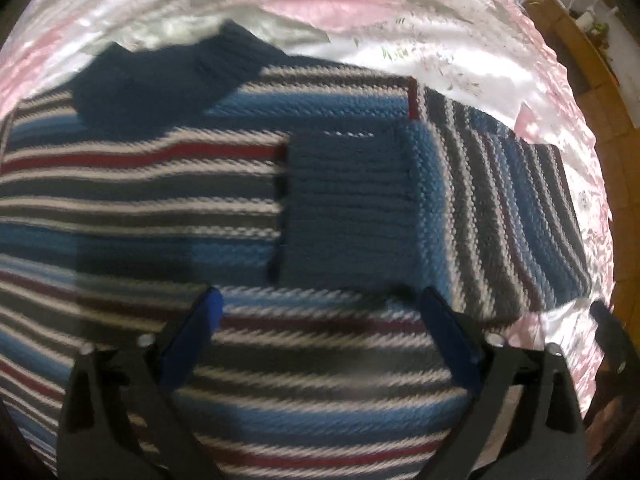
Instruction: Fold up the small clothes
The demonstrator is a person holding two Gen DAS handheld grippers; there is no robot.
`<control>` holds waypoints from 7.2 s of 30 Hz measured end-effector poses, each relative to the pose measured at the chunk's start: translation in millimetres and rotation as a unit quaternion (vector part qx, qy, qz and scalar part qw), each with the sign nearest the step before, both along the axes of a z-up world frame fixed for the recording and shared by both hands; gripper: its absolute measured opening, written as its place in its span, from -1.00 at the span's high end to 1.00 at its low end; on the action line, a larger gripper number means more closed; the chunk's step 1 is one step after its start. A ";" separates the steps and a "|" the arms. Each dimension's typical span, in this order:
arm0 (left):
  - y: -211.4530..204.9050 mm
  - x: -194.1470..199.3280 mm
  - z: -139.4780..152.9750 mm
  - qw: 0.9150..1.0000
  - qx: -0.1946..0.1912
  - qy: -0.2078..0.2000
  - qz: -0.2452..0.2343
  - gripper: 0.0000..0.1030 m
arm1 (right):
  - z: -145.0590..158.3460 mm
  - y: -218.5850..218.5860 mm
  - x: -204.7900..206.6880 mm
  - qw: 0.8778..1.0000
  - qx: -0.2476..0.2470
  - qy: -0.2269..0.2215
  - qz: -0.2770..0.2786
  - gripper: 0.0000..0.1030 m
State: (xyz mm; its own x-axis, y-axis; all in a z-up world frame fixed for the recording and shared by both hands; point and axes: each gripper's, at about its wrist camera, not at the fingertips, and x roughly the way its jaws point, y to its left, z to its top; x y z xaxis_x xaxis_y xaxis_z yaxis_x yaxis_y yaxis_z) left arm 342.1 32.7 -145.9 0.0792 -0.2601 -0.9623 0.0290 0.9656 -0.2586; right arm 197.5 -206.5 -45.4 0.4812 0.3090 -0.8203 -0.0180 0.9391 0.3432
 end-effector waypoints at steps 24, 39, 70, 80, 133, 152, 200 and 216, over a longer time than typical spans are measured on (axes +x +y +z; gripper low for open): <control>114.5 7.3 80.2 0.985 0.002 -0.150 0.088 0.86 | -6.8 26.7 3.5 1.000 0.000 -0.004 0.026 0.06; 208.2 7.6 20.3 0.985 0.044 -0.090 0.142 0.68 | -71.4 81.1 63.6 0.992 0.025 0.126 0.022 0.07; 206.5 11.0 20.5 0.989 0.084 -0.059 0.111 0.06 | -52.0 128.1 77.0 0.992 -0.070 0.103 0.034 -0.05; 334.1 -32.5 76.9 0.973 0.146 -0.088 0.154 -0.66 | -34.5 213.7 89.7 0.991 -0.055 0.107 0.064 -0.56; 315.5 -13.2 135.7 0.964 0.029 -0.237 0.117 0.77 | -52.3 197.5 76.9 0.988 -0.066 0.122 0.065 -0.68; 247.0 -39.9 91.7 0.983 -0.024 -0.173 0.062 -0.23 | -53.8 197.9 77.8 0.985 -0.082 0.126 0.079 -0.70; 377.9 -12.7 80.4 0.975 0.060 -0.139 0.161 -0.56 | -18.2 267.5 134.2 0.987 0.050 0.076 0.133 0.88; 354.6 7.8 30.7 0.982 0.097 -0.086 0.135 -0.56 | -65.0 210.0 135.4 0.990 -0.015 0.110 0.089 0.86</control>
